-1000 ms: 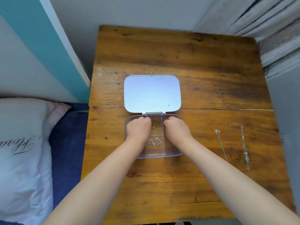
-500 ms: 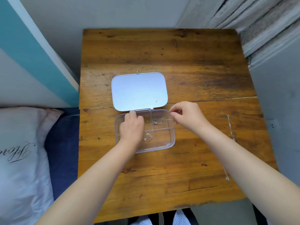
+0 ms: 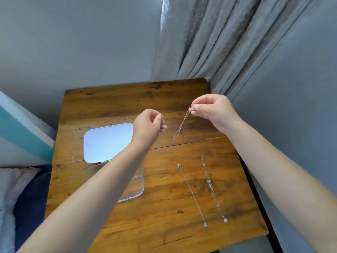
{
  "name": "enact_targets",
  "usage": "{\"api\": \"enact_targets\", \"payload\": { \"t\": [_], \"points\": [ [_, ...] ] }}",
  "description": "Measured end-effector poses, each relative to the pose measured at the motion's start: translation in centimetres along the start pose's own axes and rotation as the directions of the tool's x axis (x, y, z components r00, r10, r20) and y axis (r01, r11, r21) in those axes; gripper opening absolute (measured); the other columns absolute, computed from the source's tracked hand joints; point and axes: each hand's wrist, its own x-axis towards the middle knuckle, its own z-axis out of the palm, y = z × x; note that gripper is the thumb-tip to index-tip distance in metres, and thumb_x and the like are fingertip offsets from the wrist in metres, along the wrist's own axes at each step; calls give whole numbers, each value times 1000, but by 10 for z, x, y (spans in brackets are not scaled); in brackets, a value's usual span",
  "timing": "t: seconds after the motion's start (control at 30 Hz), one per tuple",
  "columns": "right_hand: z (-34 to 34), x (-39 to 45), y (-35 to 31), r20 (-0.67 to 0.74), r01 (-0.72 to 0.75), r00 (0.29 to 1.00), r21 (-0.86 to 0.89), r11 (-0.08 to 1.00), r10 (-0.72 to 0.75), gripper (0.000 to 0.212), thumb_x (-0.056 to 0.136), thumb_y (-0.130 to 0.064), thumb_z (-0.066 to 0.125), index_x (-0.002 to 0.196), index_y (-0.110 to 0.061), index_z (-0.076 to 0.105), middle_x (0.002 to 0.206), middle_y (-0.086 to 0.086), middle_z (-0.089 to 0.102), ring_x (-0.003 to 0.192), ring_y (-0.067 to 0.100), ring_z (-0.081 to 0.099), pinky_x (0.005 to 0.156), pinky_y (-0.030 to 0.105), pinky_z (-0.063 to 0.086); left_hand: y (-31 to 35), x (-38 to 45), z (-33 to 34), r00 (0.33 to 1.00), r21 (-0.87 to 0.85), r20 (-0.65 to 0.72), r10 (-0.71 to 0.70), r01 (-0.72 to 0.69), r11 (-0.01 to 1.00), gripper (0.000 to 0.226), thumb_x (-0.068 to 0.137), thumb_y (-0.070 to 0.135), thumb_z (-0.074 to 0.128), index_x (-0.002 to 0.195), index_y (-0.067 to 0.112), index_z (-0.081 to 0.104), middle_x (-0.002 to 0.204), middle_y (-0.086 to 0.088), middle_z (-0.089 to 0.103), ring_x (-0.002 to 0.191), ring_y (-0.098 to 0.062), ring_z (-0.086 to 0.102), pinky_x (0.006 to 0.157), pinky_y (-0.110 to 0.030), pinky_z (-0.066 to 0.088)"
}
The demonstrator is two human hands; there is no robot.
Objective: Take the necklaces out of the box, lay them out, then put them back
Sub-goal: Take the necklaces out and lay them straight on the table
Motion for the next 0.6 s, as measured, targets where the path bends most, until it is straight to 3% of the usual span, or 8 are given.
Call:
{"api": "enact_targets", "payload": {
  "t": [0.1,0.23,0.37,0.47,0.53,0.6],
  "points": [
    [-33,34,3,3,-9,1000,-9,1000,9,13,85,2,58,77,-7,61,82,10,62,83,21,65,74,21,57,23,17,39,998,-81,-57,-30,26,996,10,95,3,49,89,9,54,70,-2,58,70,-20,62,84,-42,57],
    [-67,80,15,65,34,998,-126,991,-26,11,82,1,62,76,-9,60,89,12,63,87,21,65,74,21,56,41,39,88,981,-131,-174,-89,67,989,17,95,2,48,83,14,53,75,-3,59,67,-14,62,81,-35,58],
    [-91,129,27,83,65,995,-204,977,-49,20,78,-3,68,67,-18,60,89,10,67,95,26,67,90,40,55,51,72,127,946,-142,-277,-166,130,981,11,97,3,44,91,10,49,86,-7,62,77,-18,64,86,-36,57],
    [-100,162,37,45,135,991,-247,960,-127,4,81,-10,67,83,-12,66,93,9,68,93,22,65,85,34,54,58,107,144,939,16,-338,-70,80,997,5,96,7,47,96,9,52,102,-14,66,95,-25,66,93,-41,54],
    [-104,180,41,19,182,983,-221,958,-182,12,84,-11,64,95,-8,66,101,10,69,89,16,62,77,25,52,67,130,152,934,134,-357,27,22,991,13,96,11,49,106,5,55,110,-13,66,100,-25,63,89,-34,52],
    [-105,195,48,18,219,976,-143,965,-218,9,85,-12,63,93,-10,65,103,12,70,92,18,65,84,30,55,73,148,160,927,203,-358,109,-37,978,18,96,11,50,111,3,55,111,-12,65,100,-23,61,83,-28,47]
  ]
}}
